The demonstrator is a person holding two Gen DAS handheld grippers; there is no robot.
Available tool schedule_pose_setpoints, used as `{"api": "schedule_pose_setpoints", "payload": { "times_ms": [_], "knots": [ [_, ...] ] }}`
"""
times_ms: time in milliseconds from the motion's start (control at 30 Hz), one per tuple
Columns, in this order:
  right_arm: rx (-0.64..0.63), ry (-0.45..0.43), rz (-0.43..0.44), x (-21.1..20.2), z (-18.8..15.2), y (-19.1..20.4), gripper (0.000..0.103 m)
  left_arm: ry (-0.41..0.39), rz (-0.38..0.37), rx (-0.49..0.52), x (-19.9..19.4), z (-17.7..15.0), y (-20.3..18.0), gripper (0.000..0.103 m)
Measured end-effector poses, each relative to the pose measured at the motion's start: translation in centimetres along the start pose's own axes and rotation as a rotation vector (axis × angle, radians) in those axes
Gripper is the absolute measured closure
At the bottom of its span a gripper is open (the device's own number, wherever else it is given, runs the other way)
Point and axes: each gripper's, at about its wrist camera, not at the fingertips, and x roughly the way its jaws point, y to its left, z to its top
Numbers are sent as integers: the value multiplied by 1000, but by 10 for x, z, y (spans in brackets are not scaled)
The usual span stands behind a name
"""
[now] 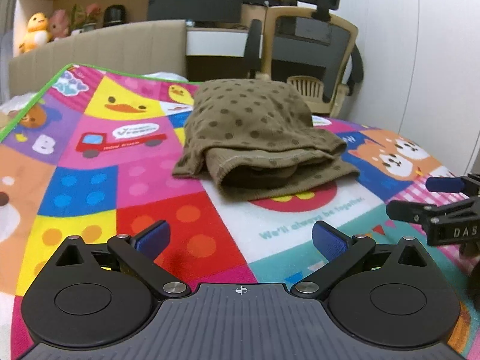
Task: Fold clothes
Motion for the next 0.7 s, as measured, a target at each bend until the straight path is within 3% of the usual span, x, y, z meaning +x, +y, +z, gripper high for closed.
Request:
{"api": "schedule_pose_setpoints", "payload": {
  "times_ms": [433, 700],
  "knots": [
    [-23, -12, -13, -3, -1, 4, 0, -29, 1, 79, -7, -5, -12, 0],
    [-26, -14, -13, -4, -1, 4, 0, -36, -3, 32, -7, -3, -2, 0]
  ]
}}
